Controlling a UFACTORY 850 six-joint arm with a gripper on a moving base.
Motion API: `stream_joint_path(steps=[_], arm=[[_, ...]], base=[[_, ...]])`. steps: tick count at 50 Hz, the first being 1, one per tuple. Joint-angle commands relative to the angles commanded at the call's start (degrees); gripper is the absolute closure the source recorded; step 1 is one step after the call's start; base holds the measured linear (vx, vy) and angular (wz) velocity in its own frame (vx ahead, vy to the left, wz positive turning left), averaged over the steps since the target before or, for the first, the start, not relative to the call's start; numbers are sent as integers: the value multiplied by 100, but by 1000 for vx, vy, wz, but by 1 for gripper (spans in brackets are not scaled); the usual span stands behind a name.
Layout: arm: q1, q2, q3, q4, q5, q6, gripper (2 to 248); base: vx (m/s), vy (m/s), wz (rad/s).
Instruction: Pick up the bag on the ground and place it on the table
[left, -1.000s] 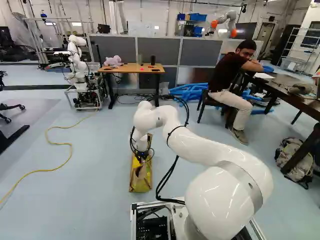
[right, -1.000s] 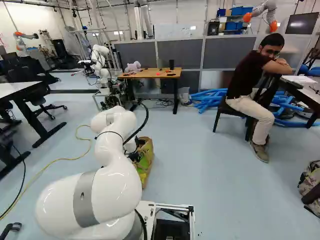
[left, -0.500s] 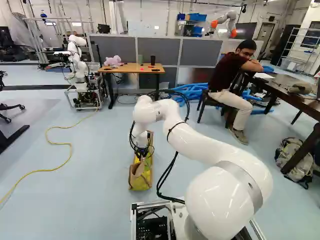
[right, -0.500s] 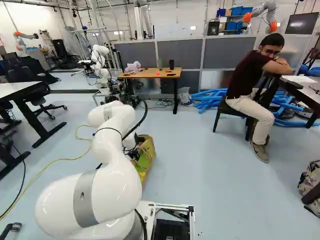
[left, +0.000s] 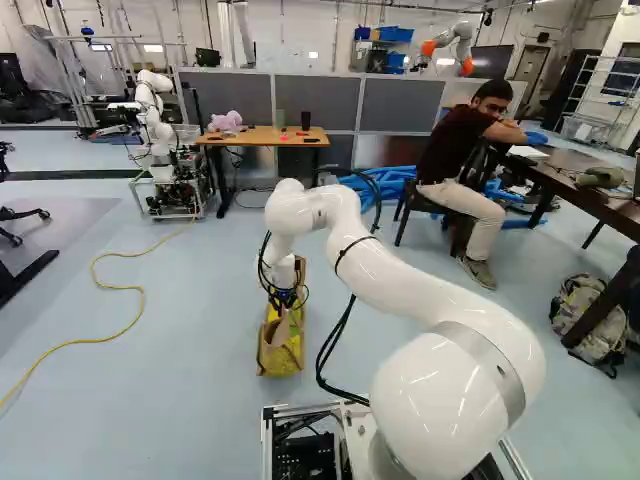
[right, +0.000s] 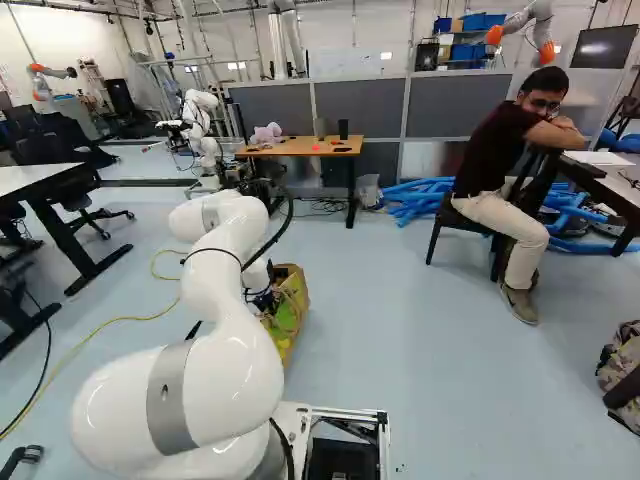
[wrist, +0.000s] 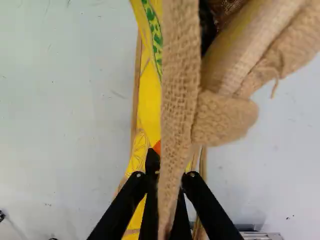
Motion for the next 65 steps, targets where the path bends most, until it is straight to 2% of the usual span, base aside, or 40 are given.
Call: stream_joint_path(steps=[65], arm=[[-302, 1372, 1191, 0, 0, 0, 228]], base=[[0, 0, 0]])
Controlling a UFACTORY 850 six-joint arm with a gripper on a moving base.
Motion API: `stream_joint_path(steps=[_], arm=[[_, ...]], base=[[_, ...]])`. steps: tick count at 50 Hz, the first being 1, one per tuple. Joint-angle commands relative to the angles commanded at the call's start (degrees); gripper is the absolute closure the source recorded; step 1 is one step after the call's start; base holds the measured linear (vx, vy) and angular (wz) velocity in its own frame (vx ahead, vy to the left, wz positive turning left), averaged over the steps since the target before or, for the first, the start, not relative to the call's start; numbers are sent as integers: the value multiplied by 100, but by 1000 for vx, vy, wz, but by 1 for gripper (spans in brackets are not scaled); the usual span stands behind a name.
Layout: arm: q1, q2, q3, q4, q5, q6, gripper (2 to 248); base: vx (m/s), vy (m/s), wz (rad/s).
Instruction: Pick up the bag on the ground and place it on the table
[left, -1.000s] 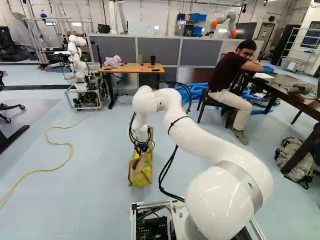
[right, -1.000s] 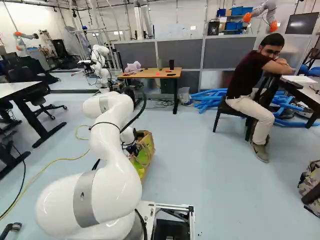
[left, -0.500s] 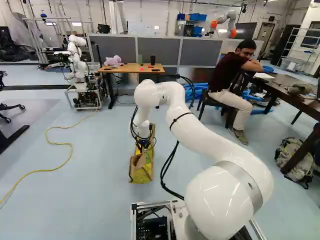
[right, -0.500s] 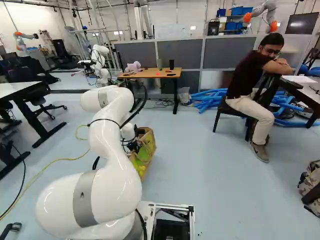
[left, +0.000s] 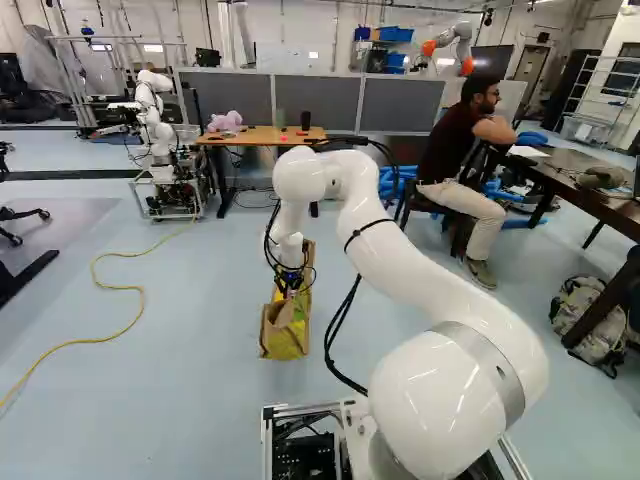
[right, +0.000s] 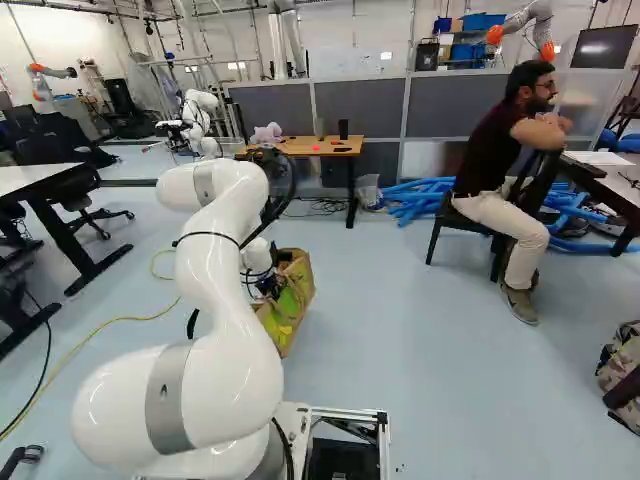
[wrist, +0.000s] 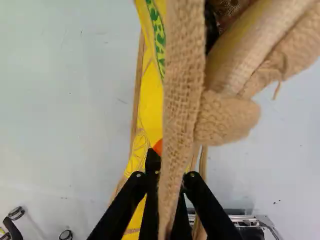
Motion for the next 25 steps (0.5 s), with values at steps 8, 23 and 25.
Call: stream_joint_path(steps=[8, 23, 25], arm=[[-49, 163, 127, -14, 0, 0, 228], [-152, 471, 360, -82, 0, 0, 228], [-170, 513, 393, -94, 0, 0, 228]], base=[[0, 0, 0], [0, 0, 0], [0, 0, 0]])
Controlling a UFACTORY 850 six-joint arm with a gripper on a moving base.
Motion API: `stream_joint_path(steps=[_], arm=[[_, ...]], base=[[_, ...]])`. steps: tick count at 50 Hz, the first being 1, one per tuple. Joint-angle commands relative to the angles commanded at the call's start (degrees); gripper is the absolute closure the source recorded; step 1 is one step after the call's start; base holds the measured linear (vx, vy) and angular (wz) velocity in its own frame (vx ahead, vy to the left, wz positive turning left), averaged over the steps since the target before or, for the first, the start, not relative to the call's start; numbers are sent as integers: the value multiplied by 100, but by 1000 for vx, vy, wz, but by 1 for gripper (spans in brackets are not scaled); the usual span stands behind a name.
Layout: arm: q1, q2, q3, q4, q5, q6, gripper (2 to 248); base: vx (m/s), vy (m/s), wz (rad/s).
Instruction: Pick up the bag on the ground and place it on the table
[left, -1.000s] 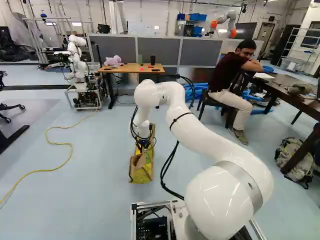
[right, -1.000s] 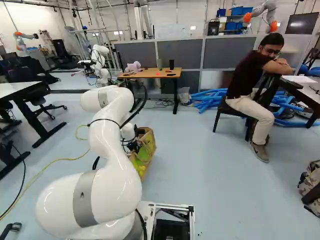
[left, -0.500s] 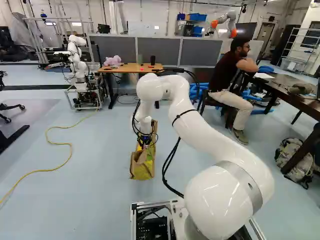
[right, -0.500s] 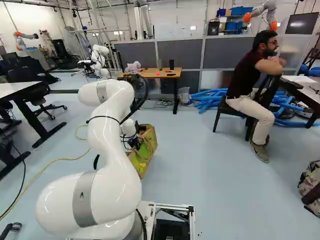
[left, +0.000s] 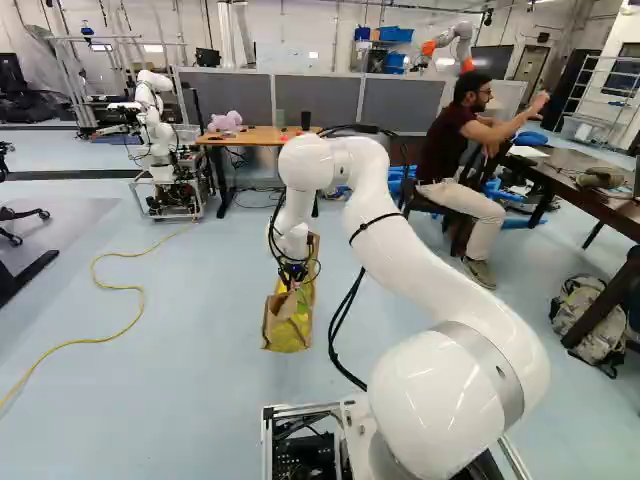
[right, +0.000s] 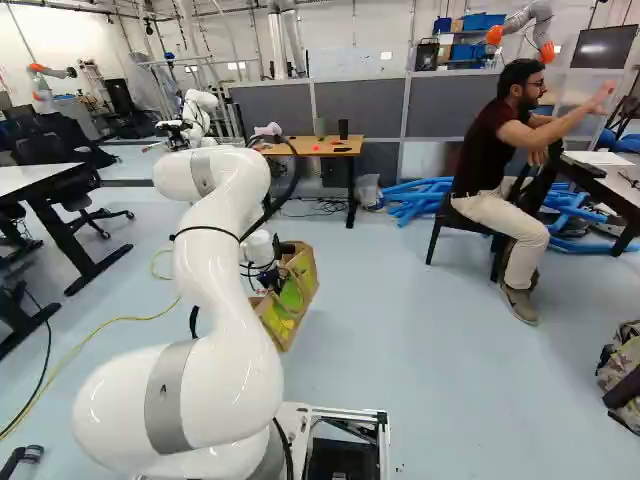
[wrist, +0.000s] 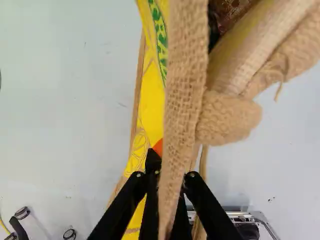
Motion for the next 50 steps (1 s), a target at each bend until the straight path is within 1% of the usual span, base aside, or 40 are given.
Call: stream_joint_path(steps=[50], arm=[[-515, 1018, 716, -299, 0, 0, 228]], base=[[0, 0, 0]])
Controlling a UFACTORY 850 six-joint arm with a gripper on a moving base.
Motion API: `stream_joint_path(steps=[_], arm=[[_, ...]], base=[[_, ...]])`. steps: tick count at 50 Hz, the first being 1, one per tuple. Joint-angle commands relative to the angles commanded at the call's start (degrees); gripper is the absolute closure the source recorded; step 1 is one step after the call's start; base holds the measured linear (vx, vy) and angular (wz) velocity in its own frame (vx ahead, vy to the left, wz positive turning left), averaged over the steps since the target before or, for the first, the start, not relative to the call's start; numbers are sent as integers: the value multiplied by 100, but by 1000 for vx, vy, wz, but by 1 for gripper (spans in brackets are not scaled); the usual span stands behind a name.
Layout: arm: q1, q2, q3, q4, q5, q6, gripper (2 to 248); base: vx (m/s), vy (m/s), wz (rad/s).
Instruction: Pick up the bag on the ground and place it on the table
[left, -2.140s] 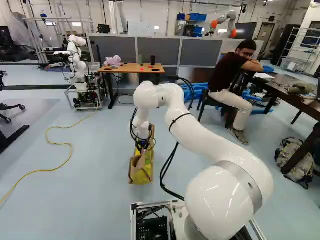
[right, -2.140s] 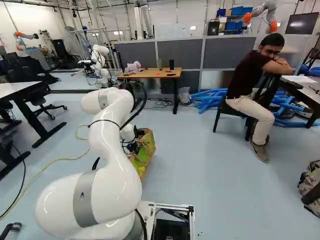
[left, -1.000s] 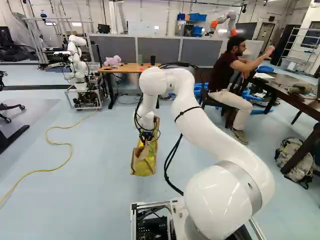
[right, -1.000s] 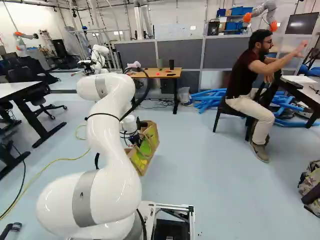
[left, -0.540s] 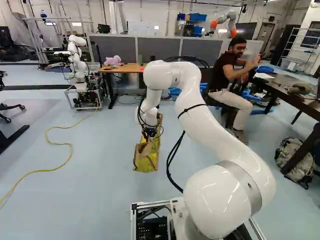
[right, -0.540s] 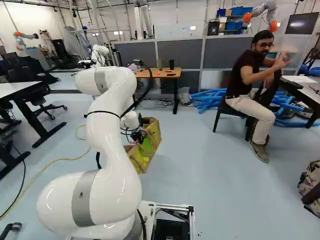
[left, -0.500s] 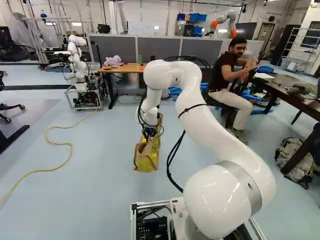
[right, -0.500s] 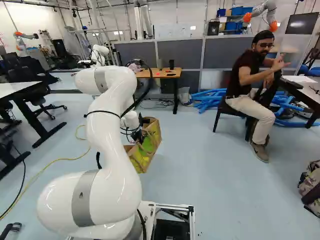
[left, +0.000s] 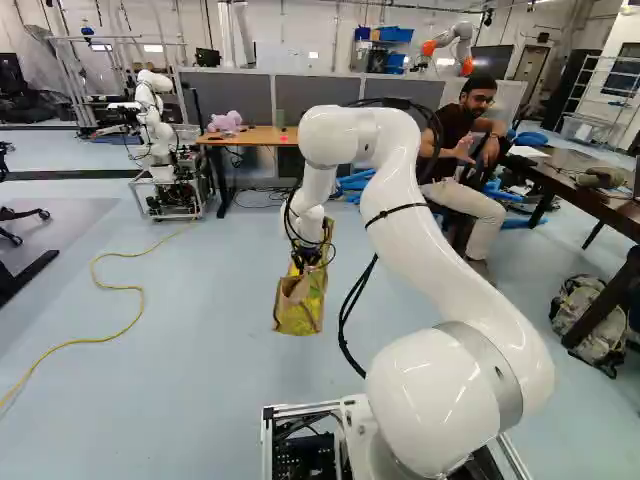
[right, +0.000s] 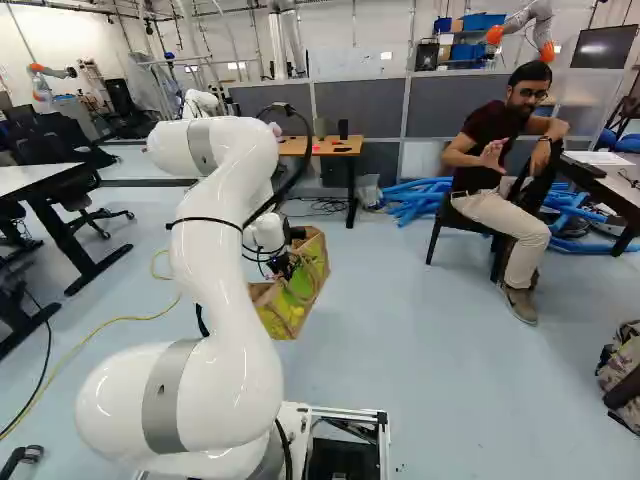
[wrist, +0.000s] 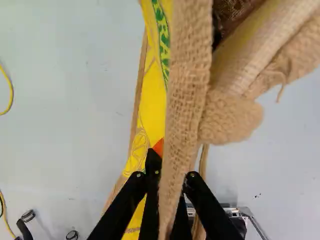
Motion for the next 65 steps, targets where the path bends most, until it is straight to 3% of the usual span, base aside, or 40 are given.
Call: stream_joint_path(steps=[42, 65], arm=[[-413, 809, 453, -4, -9, 0, 228], [-618, 1242, 661, -4, -390, 0, 228]], base=[[0, 0, 0], [0, 0, 0]])
